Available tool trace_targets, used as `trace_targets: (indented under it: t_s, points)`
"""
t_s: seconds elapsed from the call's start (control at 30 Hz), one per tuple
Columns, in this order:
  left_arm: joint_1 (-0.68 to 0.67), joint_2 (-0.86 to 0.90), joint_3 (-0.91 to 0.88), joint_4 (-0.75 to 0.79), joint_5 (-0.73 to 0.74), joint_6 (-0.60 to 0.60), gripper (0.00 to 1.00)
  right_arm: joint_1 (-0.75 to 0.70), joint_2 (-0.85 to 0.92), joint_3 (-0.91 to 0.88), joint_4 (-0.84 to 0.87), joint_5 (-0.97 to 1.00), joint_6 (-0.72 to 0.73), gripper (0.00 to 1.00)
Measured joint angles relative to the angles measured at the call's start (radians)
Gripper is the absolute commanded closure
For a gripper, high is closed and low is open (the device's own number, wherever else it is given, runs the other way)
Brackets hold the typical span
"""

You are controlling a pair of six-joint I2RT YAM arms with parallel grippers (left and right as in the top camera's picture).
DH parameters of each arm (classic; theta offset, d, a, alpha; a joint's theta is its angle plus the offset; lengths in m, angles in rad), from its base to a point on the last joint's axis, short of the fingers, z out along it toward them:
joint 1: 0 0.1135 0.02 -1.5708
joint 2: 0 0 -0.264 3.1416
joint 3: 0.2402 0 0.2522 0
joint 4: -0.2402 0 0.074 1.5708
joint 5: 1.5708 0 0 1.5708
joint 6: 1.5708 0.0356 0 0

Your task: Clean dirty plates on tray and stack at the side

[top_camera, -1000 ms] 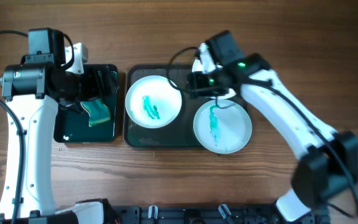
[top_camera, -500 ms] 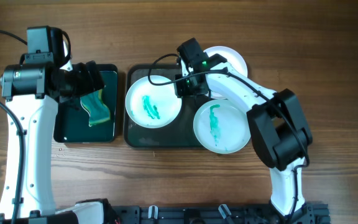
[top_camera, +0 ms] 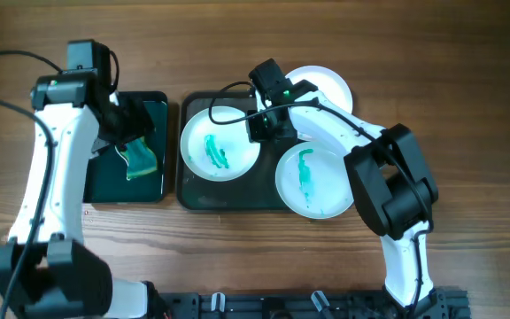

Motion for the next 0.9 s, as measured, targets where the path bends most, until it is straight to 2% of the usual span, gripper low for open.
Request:
trace_targets:
  t_s: [0.07, 0.2, 0.4, 0.5, 0.57, 0.67, 0.7, 0.8, 0.87, 0.9]
  points:
    - [0.000, 0.064, -0.001, 0.023, 0.000, 0.013, 0.16, 0.001, 0.000, 0.000, 0.000, 0.001, 0.000, 0.96]
    - [0.015, 0.201, -0.002, 0.076, 0.000, 0.087, 0.36, 0.001, 0.000, 0.000, 0.003, 0.003, 0.000, 0.96]
    - [0.109, 0.346, -0.002, 0.139, 0.001, 0.128, 0.43, 0.002, 0.000, 0.000, 0.007, 0.004, 0.000, 0.95]
    - [0.103, 0.372, -0.002, 0.153, 0.024, 0.187, 0.44, 0.003, 0.000, 0.000, 0.009, 0.004, 0.000, 0.96]
    - [0.096, 0.381, -0.002, 0.169, 0.032, 0.213, 0.54, 0.003, 0.000, 0.000, 0.010, 0.004, 0.000, 0.96]
    - [0.093, 0.394, -0.002, 0.173, 0.045, 0.236, 0.53, 0.003, 0.000, 0.000, 0.010, 0.008, 0.000, 0.96]
    - [0.093, 0.396, -0.002, 0.172, 0.051, 0.238, 0.45, 0.005, 0.000, 0.000, 0.010, 0.012, 0.000, 0.96]
    - [0.093, 0.396, -0.002, 0.145, 0.069, 0.247, 0.34, 0.005, 0.000, 0.000, 0.014, 0.013, 0.000, 0.96]
    - [0.093, 0.394, -0.002, 0.141, 0.084, 0.250, 0.33, 0.006, 0.000, 0.000, 0.020, 0.014, 0.000, 0.96]
    - [0.093, 0.389, -0.002, 0.141, 0.092, 0.250, 0.37, 0.007, 0.000, 0.000, 0.022, 0.016, 0.000, 0.96]
